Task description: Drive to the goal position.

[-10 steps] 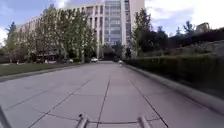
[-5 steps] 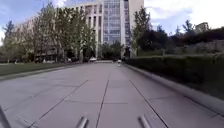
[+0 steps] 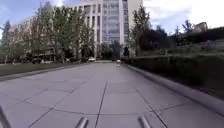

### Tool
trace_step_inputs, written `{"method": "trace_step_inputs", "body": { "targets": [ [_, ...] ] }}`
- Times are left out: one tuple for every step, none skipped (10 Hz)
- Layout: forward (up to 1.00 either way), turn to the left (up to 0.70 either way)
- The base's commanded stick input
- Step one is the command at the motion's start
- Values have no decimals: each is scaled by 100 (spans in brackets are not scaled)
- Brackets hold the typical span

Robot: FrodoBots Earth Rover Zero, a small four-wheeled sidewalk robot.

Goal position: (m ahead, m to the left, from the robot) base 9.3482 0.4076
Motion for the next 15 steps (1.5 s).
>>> {"method": "trace_step_inputs", "body": {
  "targets": [
    [70,0],
    [70,0],
    [70,0],
    [70,0],
    [70,0],
    [70,0],
    [70,0],
    [70,0],
    [70,0],
    [70,0],
    [70,0],
    [70,0],
    [70,0],
    [70,0],
    [70,0]
  ]
}}
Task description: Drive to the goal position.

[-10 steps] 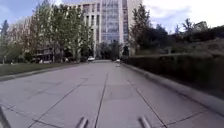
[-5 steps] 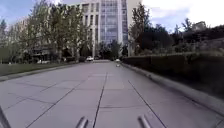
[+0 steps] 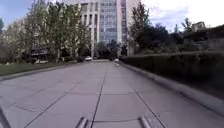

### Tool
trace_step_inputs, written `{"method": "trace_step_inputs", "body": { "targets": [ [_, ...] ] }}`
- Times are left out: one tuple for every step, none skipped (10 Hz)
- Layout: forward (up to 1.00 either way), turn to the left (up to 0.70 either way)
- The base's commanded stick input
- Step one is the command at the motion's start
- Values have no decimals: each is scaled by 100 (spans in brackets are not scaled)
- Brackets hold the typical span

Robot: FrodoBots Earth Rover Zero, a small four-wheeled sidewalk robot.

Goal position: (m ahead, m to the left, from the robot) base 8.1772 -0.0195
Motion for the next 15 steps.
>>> {"method": "trace_step_inputs", "body": {
  "targets": [
    [70,0],
    [70,0],
    [70,0],
    [70,0],
    [70,0],
    [70,0],
    [70,0],
    [70,3],
    [70,14],
    [70,14],
    [70,14],
    [70,14],
    [70,14],
    [70,8],
    [70,0]
  ]
}}
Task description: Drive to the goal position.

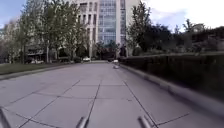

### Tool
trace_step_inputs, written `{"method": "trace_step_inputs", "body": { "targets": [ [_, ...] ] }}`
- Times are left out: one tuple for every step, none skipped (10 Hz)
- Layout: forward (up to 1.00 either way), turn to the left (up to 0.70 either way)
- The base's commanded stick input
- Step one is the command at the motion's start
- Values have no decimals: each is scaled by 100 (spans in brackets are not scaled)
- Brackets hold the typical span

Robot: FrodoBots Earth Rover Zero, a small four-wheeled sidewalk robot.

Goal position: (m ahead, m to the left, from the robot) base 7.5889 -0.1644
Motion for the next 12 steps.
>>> {"method": "trace_step_inputs", "body": {
  "targets": [
    [70,0],
    [70,0],
    [70,0],
    [70,0],
    [70,0],
    [70,0],
    [70,0],
    [70,0],
    [70,0],
    [70,0],
    [70,0],
    [70,0]
  ]
}}
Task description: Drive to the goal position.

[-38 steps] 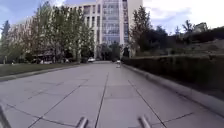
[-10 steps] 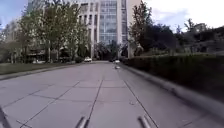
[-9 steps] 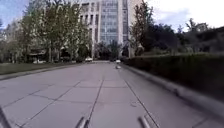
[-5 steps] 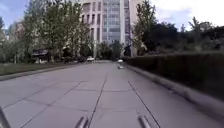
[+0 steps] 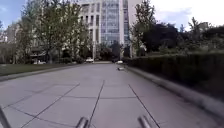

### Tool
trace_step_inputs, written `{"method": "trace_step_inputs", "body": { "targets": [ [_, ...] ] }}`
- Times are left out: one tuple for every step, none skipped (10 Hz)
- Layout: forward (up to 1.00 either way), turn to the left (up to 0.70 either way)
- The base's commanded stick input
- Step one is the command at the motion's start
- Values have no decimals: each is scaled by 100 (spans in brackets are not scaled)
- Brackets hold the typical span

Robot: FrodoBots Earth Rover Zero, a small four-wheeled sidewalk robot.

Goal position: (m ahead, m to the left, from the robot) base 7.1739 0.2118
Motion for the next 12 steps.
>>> {"method": "trace_step_inputs", "body": {
  "targets": [
    [70,0],
    [70,0],
    [70,0],
    [70,0],
    [70,0],
    [70,0],
    [70,0],
    [70,0],
    [70,0],
    [70,5],
    [70,14],
    [70,14]
  ]
}}
